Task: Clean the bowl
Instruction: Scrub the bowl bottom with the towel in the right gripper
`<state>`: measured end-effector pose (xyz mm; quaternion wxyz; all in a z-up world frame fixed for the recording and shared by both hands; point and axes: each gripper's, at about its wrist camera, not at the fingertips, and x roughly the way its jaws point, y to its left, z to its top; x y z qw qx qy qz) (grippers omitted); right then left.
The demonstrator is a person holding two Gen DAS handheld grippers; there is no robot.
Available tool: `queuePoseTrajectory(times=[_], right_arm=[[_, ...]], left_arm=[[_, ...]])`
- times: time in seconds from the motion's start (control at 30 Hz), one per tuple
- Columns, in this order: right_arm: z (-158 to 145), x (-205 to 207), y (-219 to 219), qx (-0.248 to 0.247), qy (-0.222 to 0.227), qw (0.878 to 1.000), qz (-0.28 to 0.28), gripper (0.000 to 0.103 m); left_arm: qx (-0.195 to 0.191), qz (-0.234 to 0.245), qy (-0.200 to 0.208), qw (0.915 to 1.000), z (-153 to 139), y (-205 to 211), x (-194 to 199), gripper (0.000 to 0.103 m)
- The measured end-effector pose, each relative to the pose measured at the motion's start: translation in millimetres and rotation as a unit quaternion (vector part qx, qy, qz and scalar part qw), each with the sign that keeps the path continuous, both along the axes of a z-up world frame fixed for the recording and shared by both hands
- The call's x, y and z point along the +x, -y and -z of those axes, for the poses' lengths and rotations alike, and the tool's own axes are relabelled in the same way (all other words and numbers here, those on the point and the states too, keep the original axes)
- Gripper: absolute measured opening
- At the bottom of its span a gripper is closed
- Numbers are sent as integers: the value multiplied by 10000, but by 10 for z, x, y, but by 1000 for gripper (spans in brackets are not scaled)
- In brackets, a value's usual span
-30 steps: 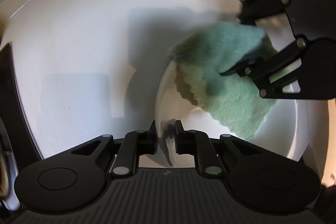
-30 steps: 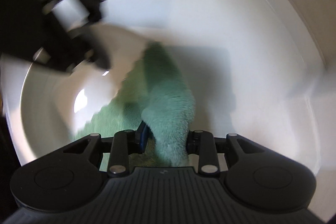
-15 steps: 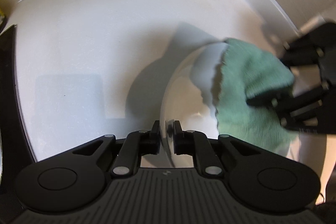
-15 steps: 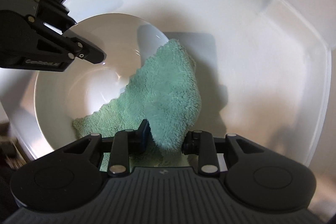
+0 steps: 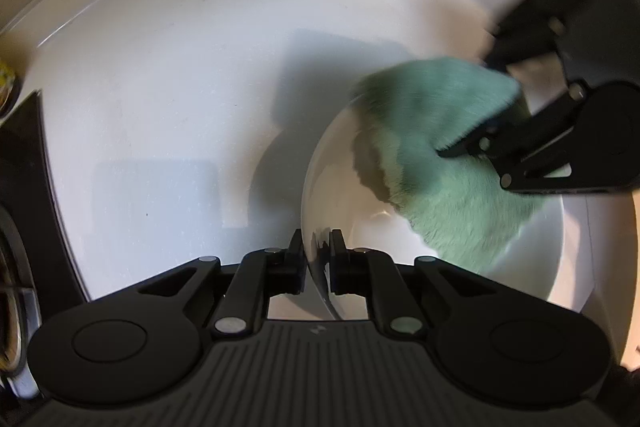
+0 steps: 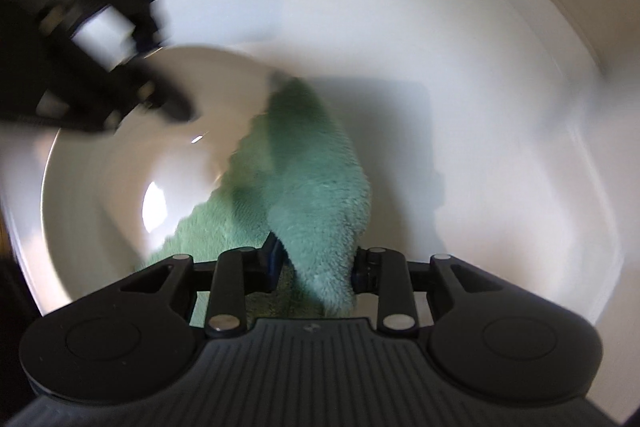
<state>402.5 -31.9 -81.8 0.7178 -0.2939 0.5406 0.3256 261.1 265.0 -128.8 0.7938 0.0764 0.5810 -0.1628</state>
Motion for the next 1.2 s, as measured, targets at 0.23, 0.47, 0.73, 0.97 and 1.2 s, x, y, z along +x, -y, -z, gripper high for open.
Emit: queuePoseTrajectory(times=[0.23,0.47,0.73,0.97,1.2], right_arm=[[71,-310,314,639,-410,9839,1618,25],[9,-316,307,412,-487,9951,756,24],[-27,-458,228,99,-433,9947,-932,25],[-52,-412,86,-74,-64,9901,-1397,25],[-80,-438,-100,-238,612,9843,-1636,29]], left_arm=[[-156,-236,138,9995,-53,-132,-207,9],[71,68,88,9999,-84,-264,-259,11],[161,430,-4,9989,220,459,160,9],[138,552,25,9984,369,975,380,8],[-31,183,112,9998,356,938,325,8]])
